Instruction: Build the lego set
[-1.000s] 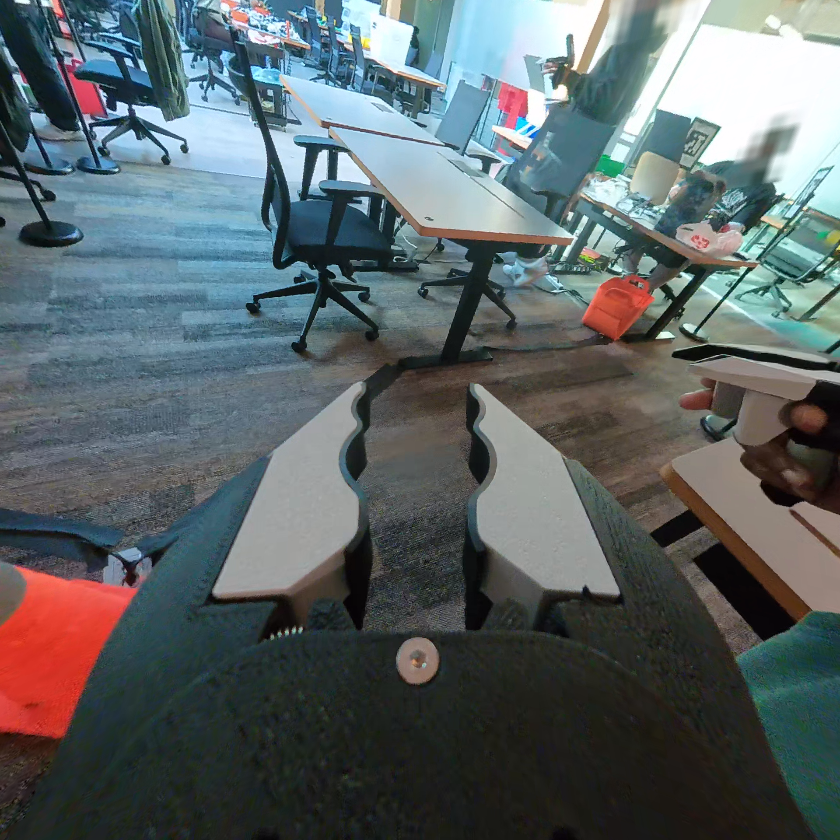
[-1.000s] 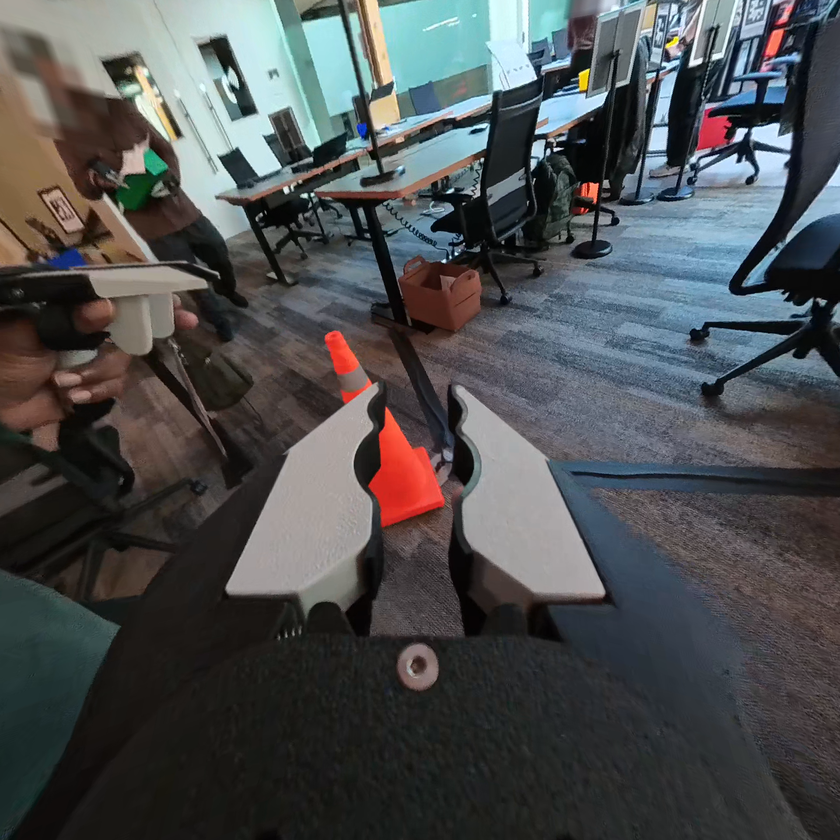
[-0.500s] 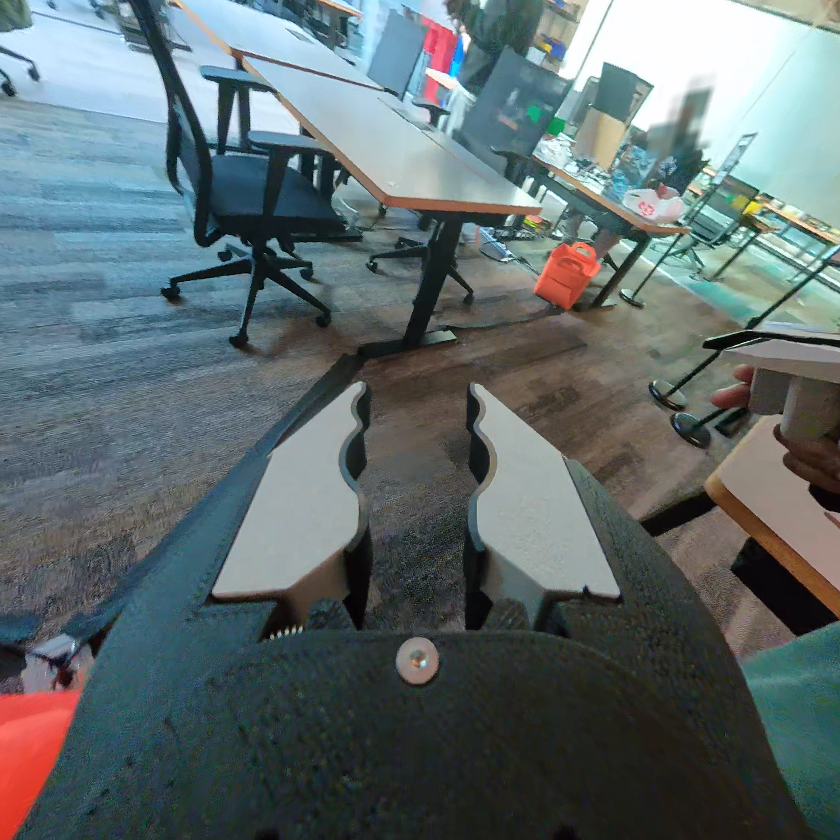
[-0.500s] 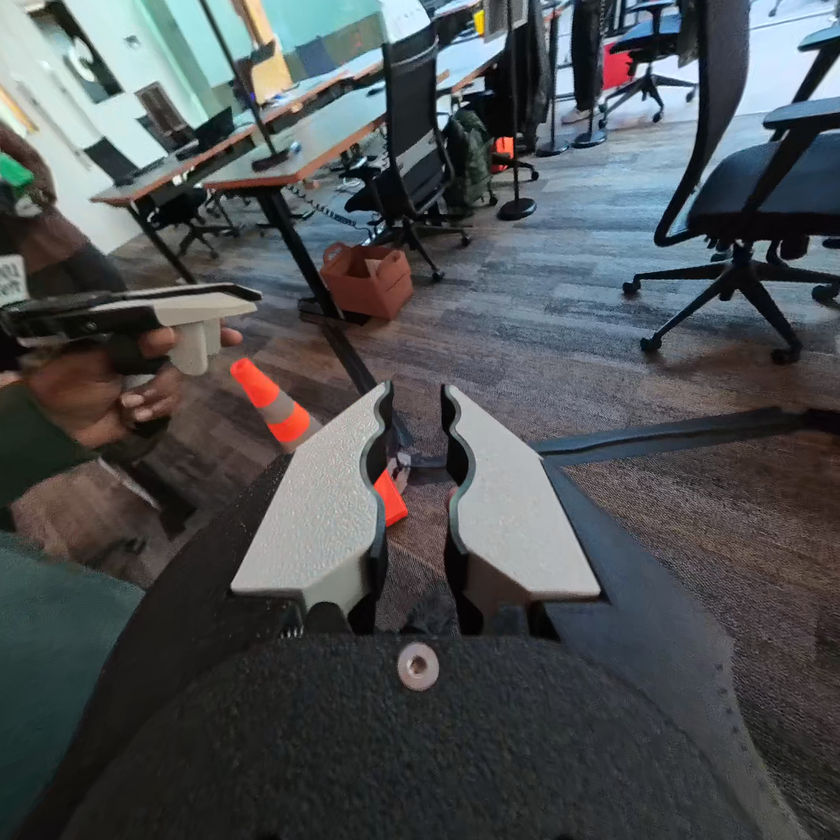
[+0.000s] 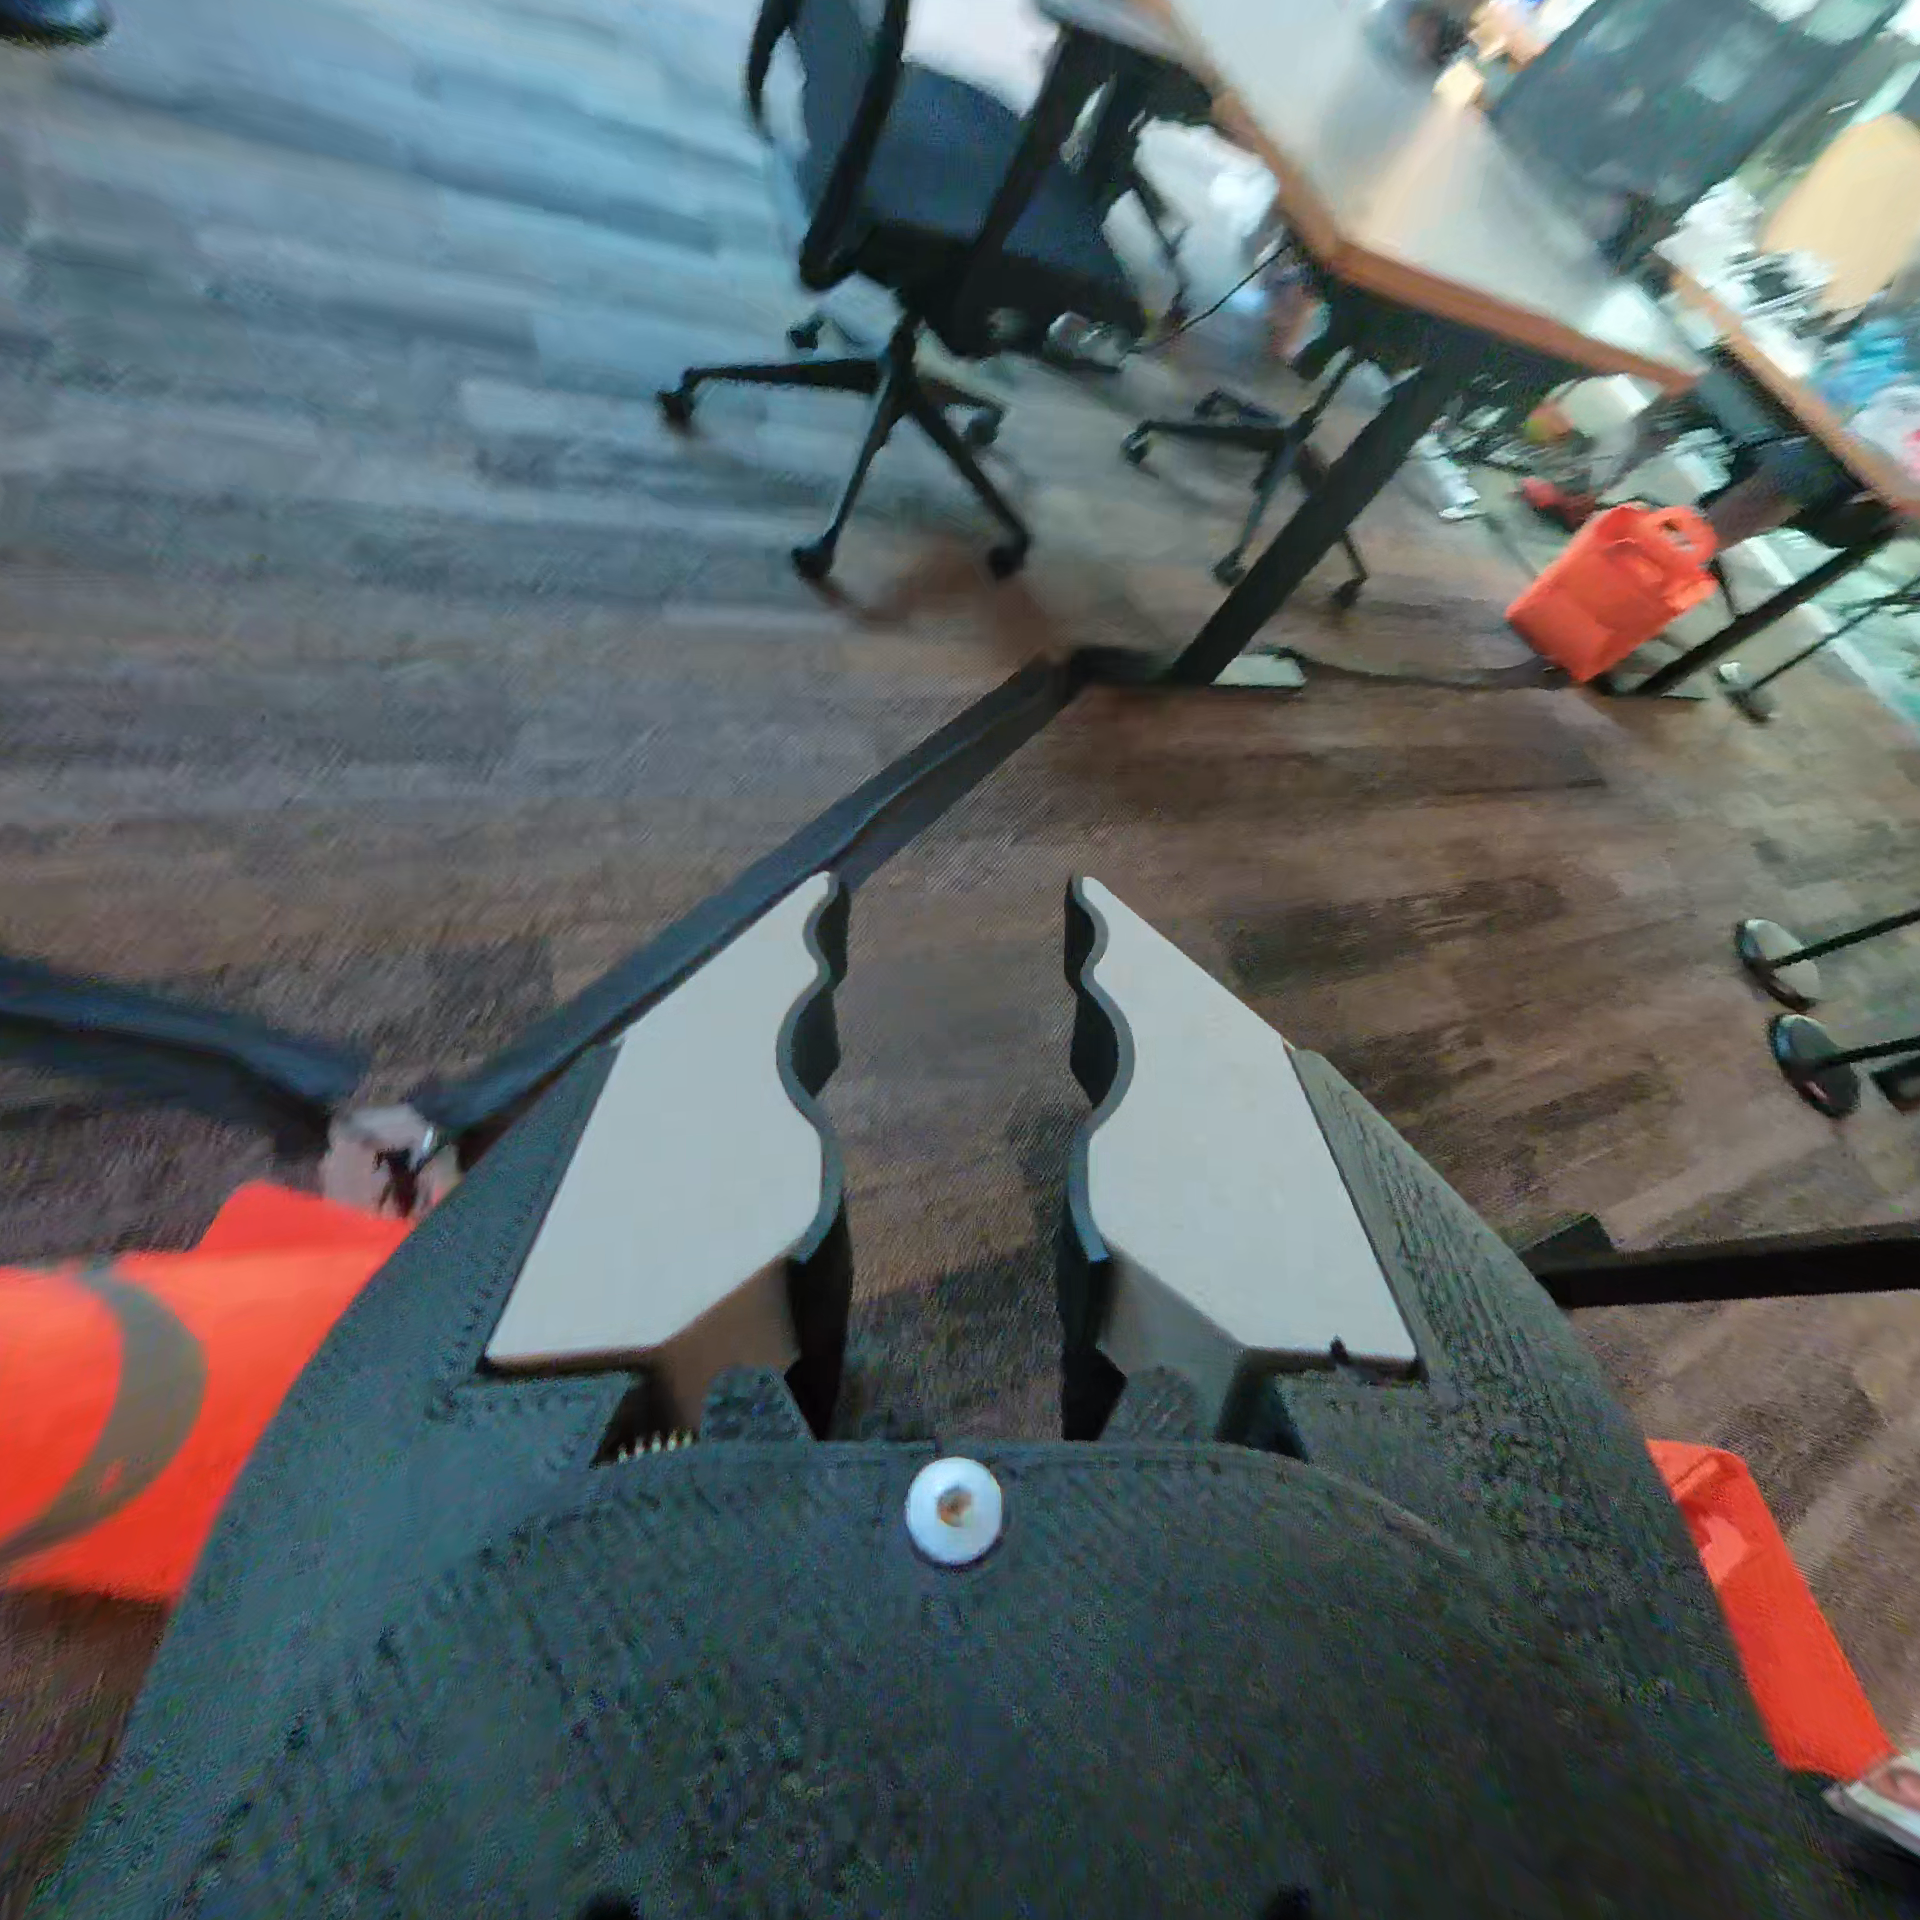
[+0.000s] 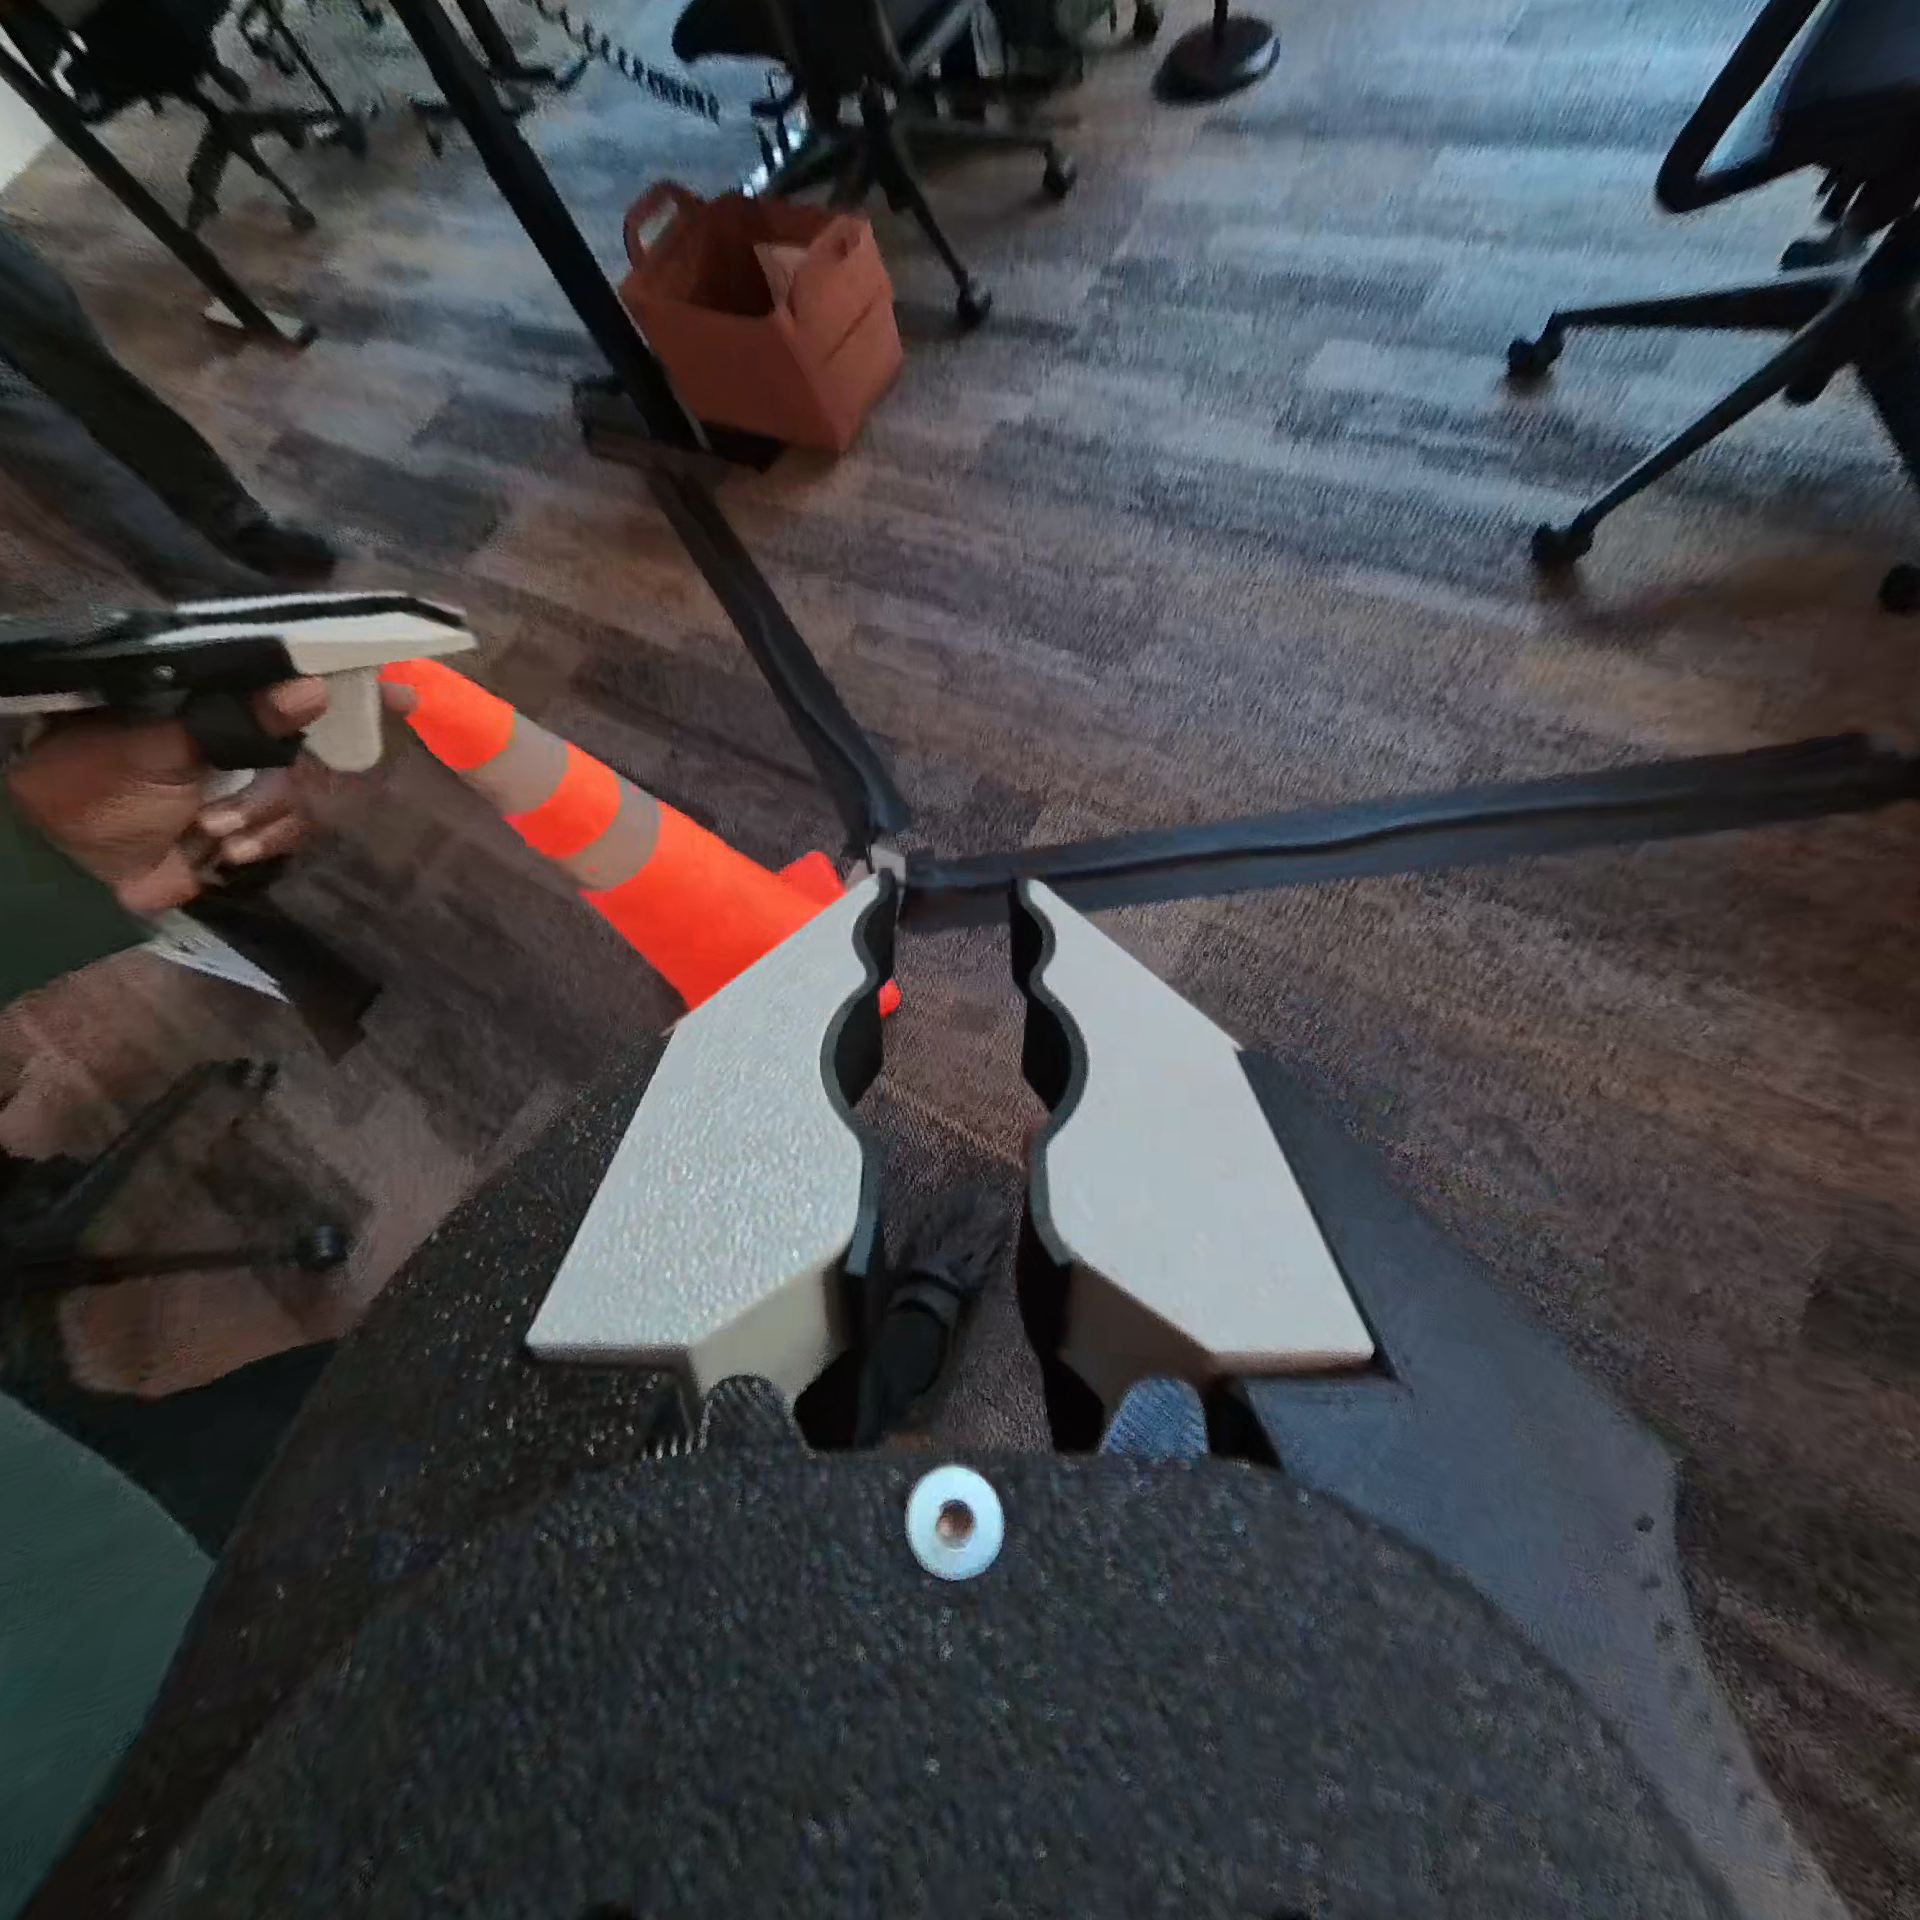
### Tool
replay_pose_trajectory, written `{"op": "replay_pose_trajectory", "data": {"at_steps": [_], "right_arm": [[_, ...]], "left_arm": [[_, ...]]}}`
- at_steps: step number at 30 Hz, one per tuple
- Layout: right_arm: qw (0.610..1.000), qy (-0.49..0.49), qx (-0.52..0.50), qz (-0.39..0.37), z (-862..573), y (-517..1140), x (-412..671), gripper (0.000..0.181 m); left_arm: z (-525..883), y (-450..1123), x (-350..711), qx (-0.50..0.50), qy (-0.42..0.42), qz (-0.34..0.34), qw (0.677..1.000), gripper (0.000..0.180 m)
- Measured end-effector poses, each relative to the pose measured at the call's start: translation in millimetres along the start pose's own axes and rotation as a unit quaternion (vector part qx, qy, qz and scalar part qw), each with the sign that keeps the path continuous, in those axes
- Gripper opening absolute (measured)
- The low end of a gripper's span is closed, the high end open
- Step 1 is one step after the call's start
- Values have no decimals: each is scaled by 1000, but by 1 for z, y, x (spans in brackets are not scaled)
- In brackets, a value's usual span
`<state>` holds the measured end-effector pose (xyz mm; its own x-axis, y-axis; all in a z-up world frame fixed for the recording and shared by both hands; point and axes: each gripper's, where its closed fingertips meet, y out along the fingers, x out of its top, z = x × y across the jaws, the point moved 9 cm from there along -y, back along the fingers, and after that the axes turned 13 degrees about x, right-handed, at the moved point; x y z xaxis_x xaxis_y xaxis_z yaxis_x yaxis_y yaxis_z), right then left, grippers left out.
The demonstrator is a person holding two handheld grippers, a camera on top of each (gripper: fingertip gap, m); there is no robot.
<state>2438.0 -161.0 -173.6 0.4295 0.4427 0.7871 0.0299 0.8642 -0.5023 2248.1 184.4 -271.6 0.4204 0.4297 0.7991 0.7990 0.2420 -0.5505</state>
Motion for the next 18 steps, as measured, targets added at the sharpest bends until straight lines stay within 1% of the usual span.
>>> {"op": "replay_pose_trajectory", "data": {"at_steps": [3, 7, 10, 13, 18], "right_arm": [[1000, 6, 0, 6, -1, 14, -17, 21], [1000, 11, 13, -2, 8, 8, -33, 22], [1000, 1, 8, -13, 18, -23, -50, 22], [999, -7, -5, -38, 30, -76, -73, 21], [995, -38, -26, -83, 57, -184, -129, 19]], "left_arm": [[17, -15, -34, 27, -13, 39, 999, 40], [0, -26, -53, 14, -6, 53, 998, 40], [-33, -32, -54, -10, 5, 38, 999, 40], [-77, -52, -53, -32, 26, 5, 999, 40], [-161, -132, -69, -46, 60, -45, 996, 39]]}}
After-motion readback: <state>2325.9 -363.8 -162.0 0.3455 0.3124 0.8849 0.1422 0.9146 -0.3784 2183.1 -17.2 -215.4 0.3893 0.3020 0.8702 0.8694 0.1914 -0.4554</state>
